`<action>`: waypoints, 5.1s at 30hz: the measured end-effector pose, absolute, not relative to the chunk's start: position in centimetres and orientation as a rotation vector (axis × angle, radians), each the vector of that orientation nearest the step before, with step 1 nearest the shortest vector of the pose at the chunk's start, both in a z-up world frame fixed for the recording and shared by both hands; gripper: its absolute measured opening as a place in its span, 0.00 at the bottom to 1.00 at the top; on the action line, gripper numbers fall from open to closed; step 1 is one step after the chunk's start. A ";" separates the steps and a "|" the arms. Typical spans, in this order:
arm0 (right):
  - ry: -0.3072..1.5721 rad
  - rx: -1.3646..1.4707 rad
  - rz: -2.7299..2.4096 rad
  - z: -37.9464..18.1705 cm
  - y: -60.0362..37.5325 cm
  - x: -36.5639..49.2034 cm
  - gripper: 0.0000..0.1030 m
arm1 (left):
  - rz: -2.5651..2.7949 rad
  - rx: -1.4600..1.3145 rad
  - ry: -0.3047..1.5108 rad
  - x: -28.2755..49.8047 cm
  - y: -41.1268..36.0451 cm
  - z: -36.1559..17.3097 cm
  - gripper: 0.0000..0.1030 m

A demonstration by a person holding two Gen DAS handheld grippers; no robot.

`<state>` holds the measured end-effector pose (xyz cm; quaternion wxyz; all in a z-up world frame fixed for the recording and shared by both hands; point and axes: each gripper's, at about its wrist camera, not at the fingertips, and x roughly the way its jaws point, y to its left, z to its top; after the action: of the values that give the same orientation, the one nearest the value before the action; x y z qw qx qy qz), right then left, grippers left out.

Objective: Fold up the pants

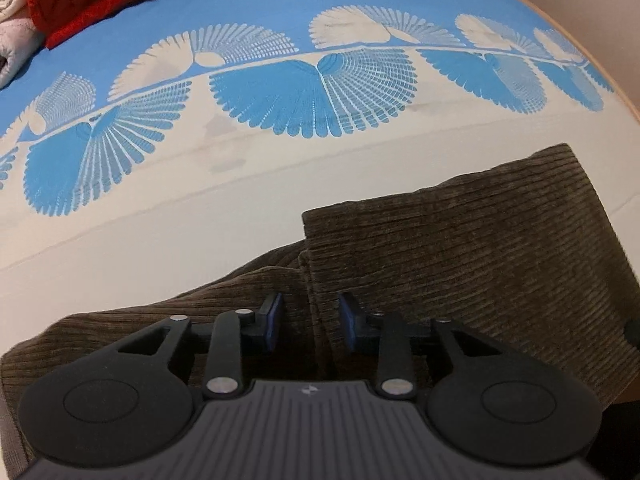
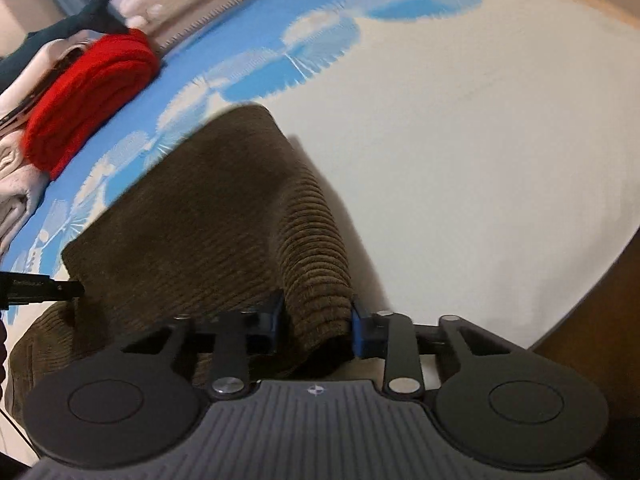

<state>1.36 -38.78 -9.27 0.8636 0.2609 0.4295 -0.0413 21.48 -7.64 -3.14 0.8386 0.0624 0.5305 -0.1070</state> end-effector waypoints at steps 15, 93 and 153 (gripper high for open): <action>0.403 -0.268 0.339 -1.6 -21.8 -4.4 0.27 | -0.764 -0.178 0.970 15.8 -8.2 5.1 0.82; 0.846 0.411 0.191 -5.5 -26.4 5.2 0.59 | -0.420 0.059 1.044 16.6 -1.6 0.9 0.18; 0.855 0.232 0.123 -4.3 -37.8 19.2 0.49 | -0.143 -0.124 0.898 23.5 -0.4 -1.5 0.57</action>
<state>19.21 -37.77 -4.34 0.9016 0.1122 0.4135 0.0595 23.47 -0.41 -1.47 0.8965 -0.0597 0.4335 -0.0688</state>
